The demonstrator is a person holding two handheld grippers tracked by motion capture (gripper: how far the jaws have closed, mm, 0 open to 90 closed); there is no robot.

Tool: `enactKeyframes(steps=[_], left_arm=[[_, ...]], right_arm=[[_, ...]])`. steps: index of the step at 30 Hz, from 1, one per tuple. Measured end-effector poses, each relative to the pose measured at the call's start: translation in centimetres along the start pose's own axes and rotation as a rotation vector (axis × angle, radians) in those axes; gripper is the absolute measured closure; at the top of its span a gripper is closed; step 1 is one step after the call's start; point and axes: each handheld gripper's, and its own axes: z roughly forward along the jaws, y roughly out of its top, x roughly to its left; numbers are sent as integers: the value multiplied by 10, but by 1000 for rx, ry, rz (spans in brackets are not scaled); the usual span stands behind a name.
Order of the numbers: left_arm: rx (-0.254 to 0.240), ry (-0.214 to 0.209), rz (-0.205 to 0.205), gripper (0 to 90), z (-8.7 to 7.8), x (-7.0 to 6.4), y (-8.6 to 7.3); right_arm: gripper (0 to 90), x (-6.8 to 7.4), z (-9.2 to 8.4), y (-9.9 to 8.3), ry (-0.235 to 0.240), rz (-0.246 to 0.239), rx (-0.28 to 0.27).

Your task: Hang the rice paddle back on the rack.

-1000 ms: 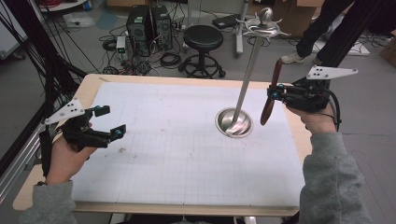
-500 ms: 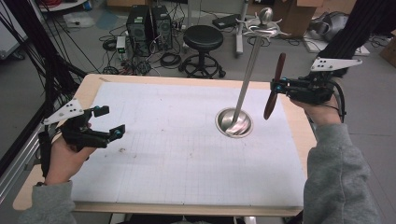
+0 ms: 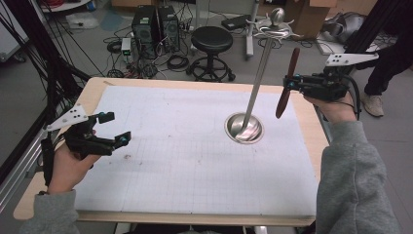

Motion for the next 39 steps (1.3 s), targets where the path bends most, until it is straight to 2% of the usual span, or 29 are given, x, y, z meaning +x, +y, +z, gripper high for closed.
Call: enactKeyframes(steps=[4,8,16,22,27,39], left_arm=[[-1,3,-1,17,-1,-1,-1],[12,4,-1,17,1,-2,-3],[4,9,-2,17,-3,-1,-3],[1,10,-1,17,-4,-1,-2],[0,13,-2,17,-6,-1,-2],[-3,18,-3,17,-9,0,-3]], right_arm=[[770,-7,-5,-1,-11,18,-35],[770,-14,-9,-1,-23,34,-42],[770,-19,-13,9,-25,31,-76],[770,-21,-14,15,-34,29,-74],[771,-21,-15,19,-23,28,-90],[770,-21,-8,22,-27,30,-76]])
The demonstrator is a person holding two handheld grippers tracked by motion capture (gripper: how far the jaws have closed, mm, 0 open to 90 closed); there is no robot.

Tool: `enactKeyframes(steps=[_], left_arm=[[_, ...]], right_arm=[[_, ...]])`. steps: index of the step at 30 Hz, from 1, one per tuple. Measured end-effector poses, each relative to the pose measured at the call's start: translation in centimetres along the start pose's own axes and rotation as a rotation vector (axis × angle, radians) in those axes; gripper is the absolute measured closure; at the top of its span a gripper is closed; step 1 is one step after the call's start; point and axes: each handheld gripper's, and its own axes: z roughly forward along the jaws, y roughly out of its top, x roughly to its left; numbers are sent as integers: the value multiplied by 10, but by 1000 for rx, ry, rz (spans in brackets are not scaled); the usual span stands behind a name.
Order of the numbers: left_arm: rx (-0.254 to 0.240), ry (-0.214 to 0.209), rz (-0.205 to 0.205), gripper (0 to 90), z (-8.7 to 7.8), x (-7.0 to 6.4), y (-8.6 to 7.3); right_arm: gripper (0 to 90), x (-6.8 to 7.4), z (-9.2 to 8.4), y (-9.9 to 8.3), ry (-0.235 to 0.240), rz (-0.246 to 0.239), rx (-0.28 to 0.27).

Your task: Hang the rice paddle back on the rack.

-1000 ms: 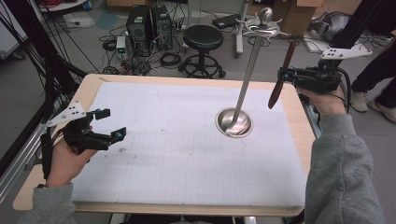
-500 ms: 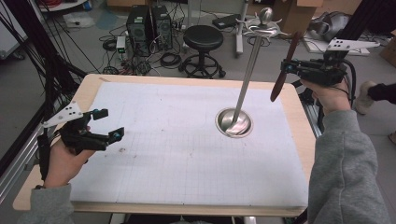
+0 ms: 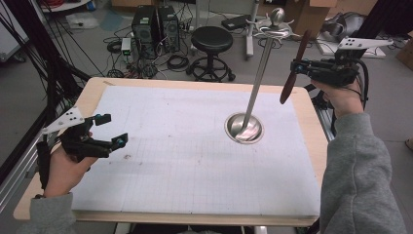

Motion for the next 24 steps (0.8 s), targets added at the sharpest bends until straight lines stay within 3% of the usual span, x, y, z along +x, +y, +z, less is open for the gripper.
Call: enactKeyframes(steps=[24], left_arm=[[2,7,-5,17,-3,1,-1]], right_arm=[[770,2,12,1,31,-14,1]])
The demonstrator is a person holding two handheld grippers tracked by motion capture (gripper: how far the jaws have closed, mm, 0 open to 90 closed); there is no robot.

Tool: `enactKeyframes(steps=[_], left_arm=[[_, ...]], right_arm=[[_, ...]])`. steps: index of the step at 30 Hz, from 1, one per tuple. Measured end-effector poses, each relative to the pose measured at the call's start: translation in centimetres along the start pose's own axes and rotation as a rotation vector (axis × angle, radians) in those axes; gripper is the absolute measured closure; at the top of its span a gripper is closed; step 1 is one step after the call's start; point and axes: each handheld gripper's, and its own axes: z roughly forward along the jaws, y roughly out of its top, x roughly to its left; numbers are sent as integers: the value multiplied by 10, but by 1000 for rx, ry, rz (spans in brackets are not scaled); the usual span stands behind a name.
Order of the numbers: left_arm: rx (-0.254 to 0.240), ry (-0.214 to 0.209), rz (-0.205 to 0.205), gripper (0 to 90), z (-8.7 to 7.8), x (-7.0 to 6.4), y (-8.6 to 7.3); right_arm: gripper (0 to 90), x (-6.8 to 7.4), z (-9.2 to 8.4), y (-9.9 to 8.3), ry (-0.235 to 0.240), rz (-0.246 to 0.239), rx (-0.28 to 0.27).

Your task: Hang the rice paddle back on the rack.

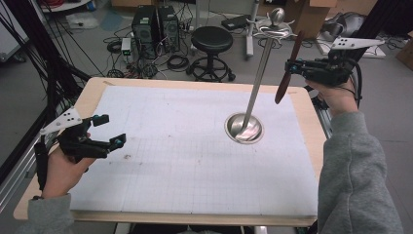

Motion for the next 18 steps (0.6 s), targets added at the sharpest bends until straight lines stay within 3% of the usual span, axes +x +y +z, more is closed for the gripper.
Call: enactKeyframes(steps=[18], left_arm=[[-6,2,-3,17,-2,0,0]], right_arm=[[770,1,7,1,15,-9,-10]])
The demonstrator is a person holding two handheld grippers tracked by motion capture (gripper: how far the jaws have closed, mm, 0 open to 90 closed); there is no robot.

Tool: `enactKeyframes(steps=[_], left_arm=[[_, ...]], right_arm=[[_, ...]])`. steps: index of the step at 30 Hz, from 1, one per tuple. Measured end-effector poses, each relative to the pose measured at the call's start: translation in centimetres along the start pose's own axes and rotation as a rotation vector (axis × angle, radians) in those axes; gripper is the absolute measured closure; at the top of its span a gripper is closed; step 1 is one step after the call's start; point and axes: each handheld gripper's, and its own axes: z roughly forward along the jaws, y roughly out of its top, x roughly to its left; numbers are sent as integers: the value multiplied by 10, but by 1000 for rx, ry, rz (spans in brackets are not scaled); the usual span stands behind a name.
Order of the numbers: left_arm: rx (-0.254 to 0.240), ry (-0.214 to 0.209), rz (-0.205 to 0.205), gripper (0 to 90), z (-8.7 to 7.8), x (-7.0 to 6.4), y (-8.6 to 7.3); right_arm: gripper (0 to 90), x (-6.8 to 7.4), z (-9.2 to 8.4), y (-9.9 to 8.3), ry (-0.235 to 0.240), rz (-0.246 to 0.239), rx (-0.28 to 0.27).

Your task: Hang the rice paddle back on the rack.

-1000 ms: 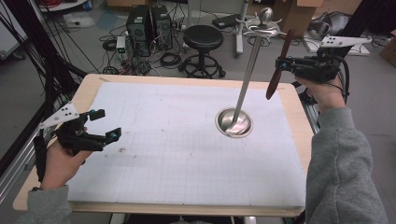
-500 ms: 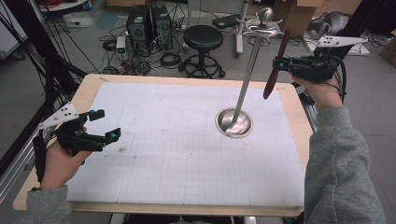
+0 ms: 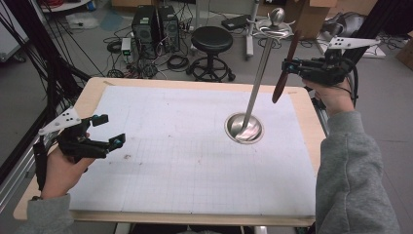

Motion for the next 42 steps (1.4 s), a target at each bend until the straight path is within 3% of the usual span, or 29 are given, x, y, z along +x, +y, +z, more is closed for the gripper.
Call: enactKeyframes(steps=[22,30,37,42], left_arm=[[5,5,-1,17,0,1,0],[-5,11,-2,17,-5,3,1],[-25,34,-12,17,-13,10,4],[-28,37,-15,17,-13,13,4]], right_arm=[[739,4,9,0,-37,-21,11],[491,8,11,0,-98,-9,11],[295,10,14,-2,-101,-11,38],[87,11,17,-3,-129,5,50]])
